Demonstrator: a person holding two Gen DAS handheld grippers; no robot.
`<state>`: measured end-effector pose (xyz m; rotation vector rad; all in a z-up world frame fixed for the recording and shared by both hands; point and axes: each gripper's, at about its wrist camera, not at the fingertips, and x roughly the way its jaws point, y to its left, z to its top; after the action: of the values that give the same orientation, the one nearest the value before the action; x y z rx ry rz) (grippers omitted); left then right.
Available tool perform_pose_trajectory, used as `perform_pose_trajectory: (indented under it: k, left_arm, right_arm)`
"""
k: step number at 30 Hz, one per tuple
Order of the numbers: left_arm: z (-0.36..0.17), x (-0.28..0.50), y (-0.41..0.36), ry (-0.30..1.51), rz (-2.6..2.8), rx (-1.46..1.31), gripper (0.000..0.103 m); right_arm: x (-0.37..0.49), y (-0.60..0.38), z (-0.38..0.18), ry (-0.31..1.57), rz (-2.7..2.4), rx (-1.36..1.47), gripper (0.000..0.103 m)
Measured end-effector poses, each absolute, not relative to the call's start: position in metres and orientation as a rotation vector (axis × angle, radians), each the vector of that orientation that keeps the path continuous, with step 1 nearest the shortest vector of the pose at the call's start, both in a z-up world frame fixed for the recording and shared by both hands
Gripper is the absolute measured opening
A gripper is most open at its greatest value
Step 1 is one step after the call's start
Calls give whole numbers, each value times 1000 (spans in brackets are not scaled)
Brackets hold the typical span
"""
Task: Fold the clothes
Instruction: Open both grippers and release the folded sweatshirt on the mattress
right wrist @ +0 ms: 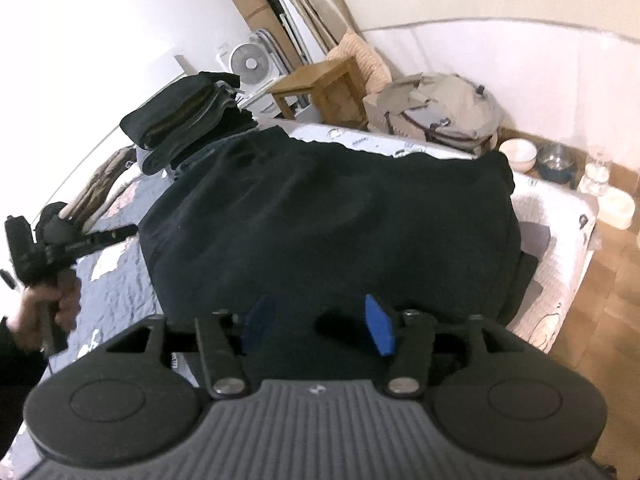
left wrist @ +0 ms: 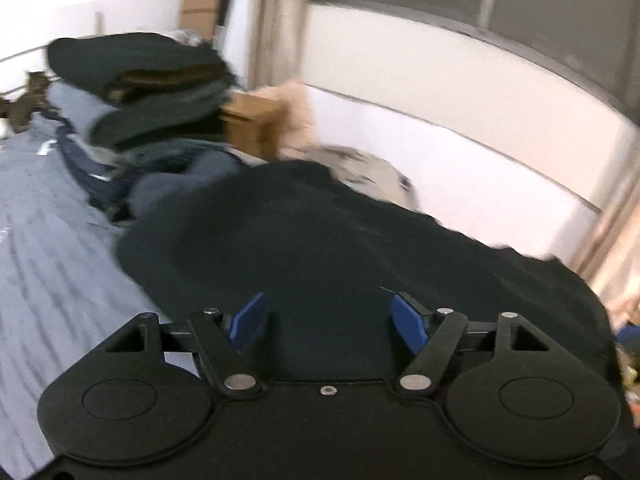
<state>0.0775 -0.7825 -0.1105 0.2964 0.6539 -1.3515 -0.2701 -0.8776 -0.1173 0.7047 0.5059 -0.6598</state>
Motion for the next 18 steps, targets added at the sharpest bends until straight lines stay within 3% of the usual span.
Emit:
perform_pose_trajectory:
  k: [4,11,18]
  left_arm:
    - [-103,36,-782,674,-1398,329,74]
    - [-73,-4,-765,650,-1411,352,103]
    - [-52,-28,-740,637,-1402,429,103]
  right_arm:
    - [-262,-857,-106,513,-692,690,60]
    - [-247,-812,-90,544,-698,702,67]
    - [-249,-776,-77,585,-684,728,68]
